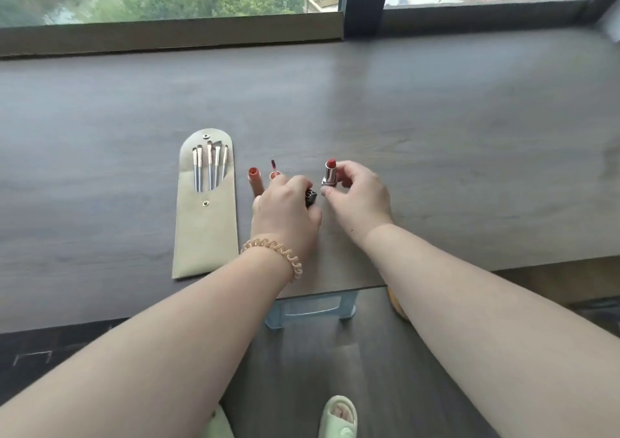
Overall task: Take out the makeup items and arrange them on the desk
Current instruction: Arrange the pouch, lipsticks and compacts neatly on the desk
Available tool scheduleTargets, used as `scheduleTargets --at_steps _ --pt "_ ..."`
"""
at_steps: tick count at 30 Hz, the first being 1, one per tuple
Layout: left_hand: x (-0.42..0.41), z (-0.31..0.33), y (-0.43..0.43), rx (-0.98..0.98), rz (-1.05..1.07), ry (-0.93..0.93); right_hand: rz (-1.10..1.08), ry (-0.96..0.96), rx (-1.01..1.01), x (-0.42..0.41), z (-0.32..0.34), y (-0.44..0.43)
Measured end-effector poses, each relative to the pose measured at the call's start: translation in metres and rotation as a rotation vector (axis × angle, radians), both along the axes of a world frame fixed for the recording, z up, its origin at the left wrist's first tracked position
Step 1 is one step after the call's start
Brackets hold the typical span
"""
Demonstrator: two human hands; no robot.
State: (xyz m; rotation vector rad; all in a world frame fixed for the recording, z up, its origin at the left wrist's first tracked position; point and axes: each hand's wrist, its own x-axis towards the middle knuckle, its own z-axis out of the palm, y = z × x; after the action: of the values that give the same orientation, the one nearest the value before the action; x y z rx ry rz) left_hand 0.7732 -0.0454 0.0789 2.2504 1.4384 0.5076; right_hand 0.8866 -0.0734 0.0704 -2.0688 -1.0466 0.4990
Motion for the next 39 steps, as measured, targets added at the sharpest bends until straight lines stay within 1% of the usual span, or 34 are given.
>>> scheduleTargets --at_steps 5,7,11,16,19,21,23,26,28,31,33,34,37,39 --pt "-0.006 -0.008 0.0 0.065 0.152 -0.072 0.078 0.02 -0.006 -0.001 -0.006 0.017" --pt "-0.011 -0.009 0.0 0.061 0.191 -0.124 0.097 0.015 -0.01 -0.004 -0.008 0.023" --pt "-0.019 -0.01 0.007 0.026 0.219 -0.148 0.141 -0.003 -0.047 -0.016 -0.013 0.033" --pt "-0.018 -0.01 0.011 -0.013 0.214 -0.155 0.136 -0.019 -0.076 -0.02 -0.01 0.035" --pt "-0.028 -0.007 0.007 0.011 0.193 -0.158 0.132 -0.053 -0.074 -0.017 -0.008 0.027" --pt "-0.041 -0.002 0.003 0.057 0.194 -0.168 0.099 -0.041 -0.012 -0.016 -0.002 0.013" --pt "-0.063 0.005 -0.001 0.105 0.206 -0.192 0.049 -0.041 0.151 -0.022 0.008 -0.006" --pt "-0.106 0.018 -0.002 0.157 0.261 -0.207 0.04 -0.152 0.404 -0.051 0.03 -0.021" --pt "-0.145 0.029 0.0 0.176 0.334 -0.19 0.098 -0.183 0.509 -0.087 0.047 -0.012" --pt "-0.203 0.045 0.001 0.195 0.445 -0.148 0.287 -0.129 0.564 -0.153 0.066 0.01" --pt "-0.242 0.052 -0.001 0.204 0.499 -0.149 0.455 -0.072 0.496 -0.203 0.072 0.023" --pt "-0.263 0.055 -0.001 0.208 0.518 -0.144 0.539 -0.037 0.413 -0.227 0.071 0.029" --pt "-0.328 0.058 0.005 0.189 0.613 -0.129 0.751 0.077 0.033 -0.299 0.066 0.049" --pt "-0.368 0.055 0.015 0.146 0.748 -0.178 0.795 0.148 -0.142 -0.334 0.06 0.063"
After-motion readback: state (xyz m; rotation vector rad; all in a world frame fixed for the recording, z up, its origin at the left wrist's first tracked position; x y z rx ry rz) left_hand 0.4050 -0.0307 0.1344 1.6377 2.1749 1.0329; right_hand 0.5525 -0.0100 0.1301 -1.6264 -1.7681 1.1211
